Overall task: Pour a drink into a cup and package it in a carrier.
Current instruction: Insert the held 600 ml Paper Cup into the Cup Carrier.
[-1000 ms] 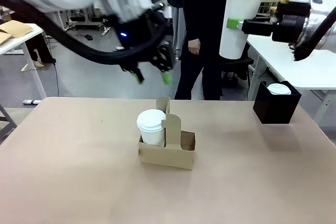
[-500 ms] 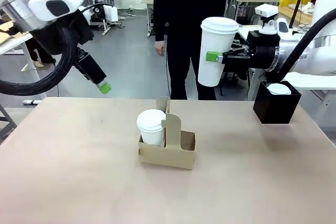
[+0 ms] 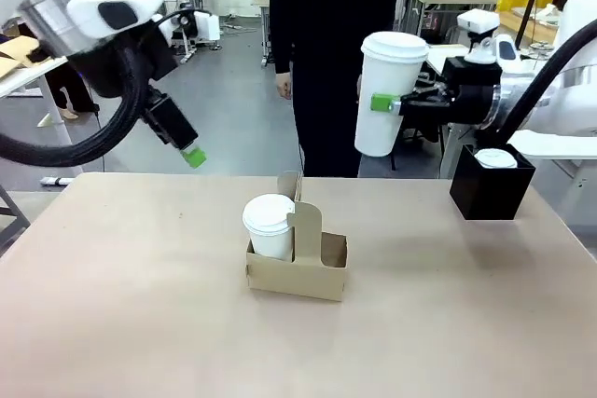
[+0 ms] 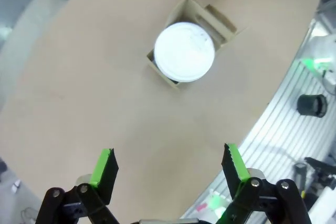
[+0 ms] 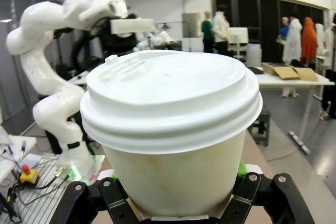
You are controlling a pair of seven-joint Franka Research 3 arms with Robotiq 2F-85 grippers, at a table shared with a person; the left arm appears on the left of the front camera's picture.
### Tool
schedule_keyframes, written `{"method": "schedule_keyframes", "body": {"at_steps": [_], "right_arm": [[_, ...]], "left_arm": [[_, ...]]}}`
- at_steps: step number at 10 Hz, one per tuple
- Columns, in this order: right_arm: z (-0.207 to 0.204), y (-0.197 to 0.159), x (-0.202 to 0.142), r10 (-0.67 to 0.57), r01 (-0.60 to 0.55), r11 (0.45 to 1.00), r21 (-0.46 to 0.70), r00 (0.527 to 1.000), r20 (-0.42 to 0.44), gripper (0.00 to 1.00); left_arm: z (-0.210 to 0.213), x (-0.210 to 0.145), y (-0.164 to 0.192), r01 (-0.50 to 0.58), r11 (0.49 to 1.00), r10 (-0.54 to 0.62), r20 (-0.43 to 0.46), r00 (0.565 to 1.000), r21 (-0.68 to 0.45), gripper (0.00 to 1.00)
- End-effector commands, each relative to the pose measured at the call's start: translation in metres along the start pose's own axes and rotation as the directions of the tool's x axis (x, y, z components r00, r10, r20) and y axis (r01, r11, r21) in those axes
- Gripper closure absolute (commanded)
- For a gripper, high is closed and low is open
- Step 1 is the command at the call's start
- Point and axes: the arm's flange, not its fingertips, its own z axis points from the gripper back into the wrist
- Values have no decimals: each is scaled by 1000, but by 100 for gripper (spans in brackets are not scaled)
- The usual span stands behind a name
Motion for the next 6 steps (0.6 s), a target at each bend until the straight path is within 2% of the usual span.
{"method": "schedule_keyframes", "body": {"at_steps": [1,3,5,6], "right_arm": [[-8,4,-23,17,-18,989,145,1000,7,20],[-26,6,-53,-8,8,981,196,1000,-1,20],[-42,4,-82,-12,10,972,235,1000,4,20],[-50,4,-94,6,-9,969,248,1000,12,20]], "left_arm": [[-16,-44,12,118,993,-116,93,989,-18,0],[-30,-82,18,257,963,-266,132,955,82,0],[-42,-114,21,334,939,-345,200,917,87,0],[-48,-125,19,335,938,-345,194,918,85,0]]}}
